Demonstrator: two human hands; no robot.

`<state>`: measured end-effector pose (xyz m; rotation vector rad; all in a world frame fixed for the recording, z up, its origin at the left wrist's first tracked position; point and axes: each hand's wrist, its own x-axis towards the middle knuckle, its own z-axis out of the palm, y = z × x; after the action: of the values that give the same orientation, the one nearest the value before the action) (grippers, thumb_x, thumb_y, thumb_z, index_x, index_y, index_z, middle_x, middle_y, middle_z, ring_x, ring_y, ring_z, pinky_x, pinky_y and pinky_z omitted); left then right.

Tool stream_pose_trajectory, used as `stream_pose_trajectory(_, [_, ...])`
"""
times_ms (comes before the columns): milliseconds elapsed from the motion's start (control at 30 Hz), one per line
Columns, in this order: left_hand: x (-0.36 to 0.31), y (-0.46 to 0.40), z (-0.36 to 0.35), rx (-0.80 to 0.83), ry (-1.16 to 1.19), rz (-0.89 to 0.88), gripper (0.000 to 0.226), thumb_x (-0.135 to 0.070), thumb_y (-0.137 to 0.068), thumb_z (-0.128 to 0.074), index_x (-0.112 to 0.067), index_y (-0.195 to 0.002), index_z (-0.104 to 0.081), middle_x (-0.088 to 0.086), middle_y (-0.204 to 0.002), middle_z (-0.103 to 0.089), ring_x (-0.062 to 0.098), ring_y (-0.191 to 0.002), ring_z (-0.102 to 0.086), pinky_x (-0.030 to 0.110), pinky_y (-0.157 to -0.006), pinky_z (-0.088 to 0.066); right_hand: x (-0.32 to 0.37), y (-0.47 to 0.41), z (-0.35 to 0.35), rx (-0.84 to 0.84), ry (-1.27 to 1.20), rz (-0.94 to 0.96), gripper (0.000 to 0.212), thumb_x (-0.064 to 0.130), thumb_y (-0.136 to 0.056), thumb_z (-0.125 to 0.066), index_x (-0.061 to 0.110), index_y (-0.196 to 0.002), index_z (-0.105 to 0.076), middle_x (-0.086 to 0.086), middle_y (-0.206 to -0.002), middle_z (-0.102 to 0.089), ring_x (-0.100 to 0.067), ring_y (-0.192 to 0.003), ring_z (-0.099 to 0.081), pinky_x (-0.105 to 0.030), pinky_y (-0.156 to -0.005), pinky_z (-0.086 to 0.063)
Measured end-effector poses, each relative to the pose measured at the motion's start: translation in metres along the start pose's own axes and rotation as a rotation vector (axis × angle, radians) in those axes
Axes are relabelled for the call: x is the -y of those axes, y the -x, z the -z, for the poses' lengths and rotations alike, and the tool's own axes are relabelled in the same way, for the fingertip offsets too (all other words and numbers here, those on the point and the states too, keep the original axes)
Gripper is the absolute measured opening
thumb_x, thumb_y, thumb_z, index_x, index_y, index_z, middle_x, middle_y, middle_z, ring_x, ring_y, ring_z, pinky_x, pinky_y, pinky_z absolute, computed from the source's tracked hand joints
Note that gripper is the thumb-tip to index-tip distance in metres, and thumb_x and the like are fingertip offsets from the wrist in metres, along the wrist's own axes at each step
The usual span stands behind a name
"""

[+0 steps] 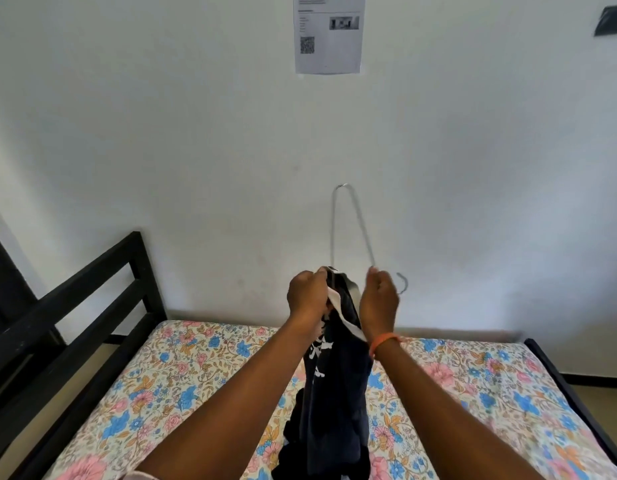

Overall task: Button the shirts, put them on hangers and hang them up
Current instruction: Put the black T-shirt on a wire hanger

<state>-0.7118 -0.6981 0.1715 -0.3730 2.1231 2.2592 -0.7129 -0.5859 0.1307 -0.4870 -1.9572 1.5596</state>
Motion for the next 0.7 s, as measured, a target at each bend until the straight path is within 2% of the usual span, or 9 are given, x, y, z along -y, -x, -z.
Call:
stream_pose_trajectory(100, [-0.012,-0.004,0.008,-0.101,0.119,-0.017,0.018,-0.022,-0.082,-0.056,-0.009,-0.071,-0.059,0.011,-0.072,-0.062,0.03,-0.067,-0.06,0.042,-0.063,-0.051,-0.016,0.024,0.007,0.143,0.236,0.097,0.041,0.043,-0.105,-0.036,0.019,-0.073,-0.043,0.0,-0.065,-0.051,-0.025,-0.067,-0.052,-0.036,-0.061,-0.035])
stream_pose_trajectory(167, [-0.018,-0.007,0.018,-0.149,0.17,0.005,0.017,-0.015,-0.081,-0.053,-0.008,-0.067,-0.059,0.01,-0.068,-0.058,0.026,-0.06,-0.053,0.035,-0.057,-0.041,-0.024,0.023,0.016,0.139,0.421,0.177,0.038,0.045,-0.105,-0.034,0.022,-0.075,-0.042,0.002,-0.066,-0.053,-0.026,-0.071,-0.053,-0.038,-0.071,-0.038])
stream_pose_trajectory(233, [-0.017,-0.014,0.028,-0.167,0.094,0.019,0.016,-0.016,-0.079,-0.054,-0.007,-0.067,-0.058,0.008,-0.066,-0.054,0.024,-0.059,-0.049,0.033,-0.057,-0.038,-0.026,0.018,0.022,0.177,0.518,0.23,0.035,0.046,-0.104,-0.033,0.024,-0.081,-0.045,0.001,-0.071,-0.057,-0.025,-0.078,-0.051,-0.041,-0.08,-0.038])
stream_pose_trajectory(333, [-0.015,-0.02,0.033,-0.074,-0.228,-0.016,0.015,-0.01,-0.077,-0.062,-0.003,-0.087,-0.055,0.01,-0.081,-0.055,0.022,-0.069,-0.053,0.027,-0.057,-0.039,-0.023,0.015,0.027,0.312,0.305,0.267,0.04,0.04,-0.104,-0.04,0.017,-0.072,-0.04,0.0,-0.063,-0.046,-0.015,-0.061,-0.043,-0.036,-0.063,-0.035])
stream_pose_trajectory(400, [-0.019,-0.023,0.036,0.05,-0.646,-0.086,0.026,-0.012,-0.083,-0.063,-0.004,-0.106,-0.054,0.01,-0.097,-0.06,0.025,-0.083,-0.059,0.03,-0.064,-0.047,-0.017,0.013,0.031,0.339,0.259,0.29,0.042,0.036,-0.104,-0.044,0.016,-0.068,-0.036,0.001,-0.06,-0.04,-0.008,-0.055,-0.034,-0.032,-0.058,-0.031])
stream_pose_trajectory(467, [-0.025,-0.021,0.044,0.154,-1.055,-0.113,0.015,-0.012,-0.084,-0.062,-0.005,-0.097,-0.063,0.01,-0.092,-0.068,0.027,-0.073,-0.068,0.031,-0.062,-0.056,-0.009,0.01,0.035,0.319,0.232,0.327,0.042,0.034,-0.104,-0.046,0.019,-0.066,-0.033,0.004,-0.058,-0.036,-0.008,-0.053,-0.031,-0.03,-0.055,-0.028])
stream_pose_trajectory(533, [-0.029,-0.018,0.054,0.161,-1.31,-0.117,0.005,-0.012,-0.08,-0.062,-0.008,-0.081,-0.064,0.007,-0.076,-0.07,0.023,-0.064,-0.071,0.027,-0.059,-0.057,-0.001,0.005,0.04,0.31,0.204,0.336,0.044,0.032,-0.103,-0.048,0.019,-0.065,-0.032,0.005,-0.056,-0.033,-0.007,-0.052,-0.03,-0.026,-0.052,-0.026])
stream_pose_trajectory(633, [-0.024,-0.019,0.062,0.15,-1.557,-0.207,0.023,-0.027,-0.081,-0.071,-0.011,-0.096,-0.062,0.004,-0.094,-0.067,0.024,-0.089,-0.068,0.028,-0.065,-0.049,0.007,-0.001,0.046,0.366,0.211,0.366,0.044,0.033,-0.103,-0.05,0.017,-0.065,-0.033,0.006,-0.056,-0.033,-0.007,-0.052,-0.03,-0.022,-0.05,-0.026])
stream_pose_trajectory(700, [-0.017,-0.024,0.061,0.272,-1.569,-0.138,0.027,-0.022,-0.089,-0.066,-0.004,-0.109,-0.06,0.011,-0.104,-0.069,0.025,-0.087,-0.07,0.029,-0.064,-0.053,0.01,-0.001,0.047,0.399,0.235,0.387,0.045,0.035,-0.102,-0.05,0.018,-0.064,-0.033,0.006,-0.055,-0.034,-0.007,-0.052,-0.03,-0.023,-0.05,-0.026])
